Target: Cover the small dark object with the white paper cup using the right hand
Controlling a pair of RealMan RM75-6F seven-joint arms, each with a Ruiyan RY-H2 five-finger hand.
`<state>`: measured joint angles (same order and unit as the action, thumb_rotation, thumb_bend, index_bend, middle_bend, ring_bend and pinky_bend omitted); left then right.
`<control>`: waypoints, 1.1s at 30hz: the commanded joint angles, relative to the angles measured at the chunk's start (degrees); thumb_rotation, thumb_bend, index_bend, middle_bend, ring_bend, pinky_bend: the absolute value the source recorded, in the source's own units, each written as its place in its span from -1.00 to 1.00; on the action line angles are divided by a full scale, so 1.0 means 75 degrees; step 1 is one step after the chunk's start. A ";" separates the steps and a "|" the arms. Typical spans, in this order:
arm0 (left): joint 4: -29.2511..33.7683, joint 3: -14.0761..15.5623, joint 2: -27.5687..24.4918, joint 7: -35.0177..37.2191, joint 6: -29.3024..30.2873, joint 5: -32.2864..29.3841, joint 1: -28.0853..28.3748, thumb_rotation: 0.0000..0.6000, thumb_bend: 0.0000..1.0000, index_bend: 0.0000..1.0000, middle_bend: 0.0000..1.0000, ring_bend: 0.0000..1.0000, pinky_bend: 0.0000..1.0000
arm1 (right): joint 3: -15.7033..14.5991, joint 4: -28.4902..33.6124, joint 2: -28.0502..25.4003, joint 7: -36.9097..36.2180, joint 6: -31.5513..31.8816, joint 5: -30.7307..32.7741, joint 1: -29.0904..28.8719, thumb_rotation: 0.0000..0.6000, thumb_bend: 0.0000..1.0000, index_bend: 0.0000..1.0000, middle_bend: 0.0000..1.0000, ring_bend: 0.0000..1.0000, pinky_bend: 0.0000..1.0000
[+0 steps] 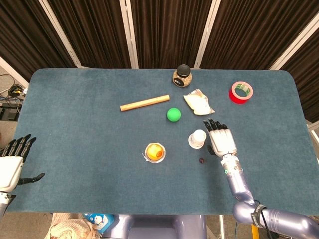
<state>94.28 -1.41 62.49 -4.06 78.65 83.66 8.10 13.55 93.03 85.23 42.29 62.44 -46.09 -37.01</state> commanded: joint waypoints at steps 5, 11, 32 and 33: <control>0.0037 -0.0015 -0.0011 0.0007 -0.0096 -0.0104 0.0038 1.00 -1.00 -1.00 -1.00 -1.00 -0.98 | -0.0101 -0.0273 0.0261 -0.0135 -0.0001 0.0023 -0.0161 1.00 -0.25 -0.80 -0.78 -0.71 -0.55; 0.0054 -0.0041 0.0001 -0.0009 -0.0148 -0.0186 0.0067 1.00 -1.00 -1.00 -1.00 -1.00 -0.98 | -0.0120 -0.0333 0.0438 -0.0335 0.0112 -0.0126 -0.0222 1.00 -0.25 -0.62 -0.69 -0.62 -0.46; 0.0165 -0.0031 -0.0037 -0.0023 -0.0304 -0.0336 0.0123 1.00 -1.00 -1.00 -1.00 -1.00 -0.98 | -0.0161 -0.0483 0.0688 -0.0694 0.0392 -0.0397 -0.0295 1.00 0.12 0.01 -0.25 -0.17 -0.01; 0.0165 -0.0034 -0.0036 -0.0018 -0.0309 -0.0345 0.0125 1.00 -1.00 -1.00 -1.00 -1.00 -0.98 | -0.0166 -0.0434 0.0658 -0.0703 0.0401 -0.0428 -0.0291 1.00 0.13 0.01 -0.25 -0.17 -0.01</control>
<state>95.52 -1.65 62.21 -4.22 76.34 81.08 9.03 12.32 89.46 90.41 37.15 65.36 -49.03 -39.27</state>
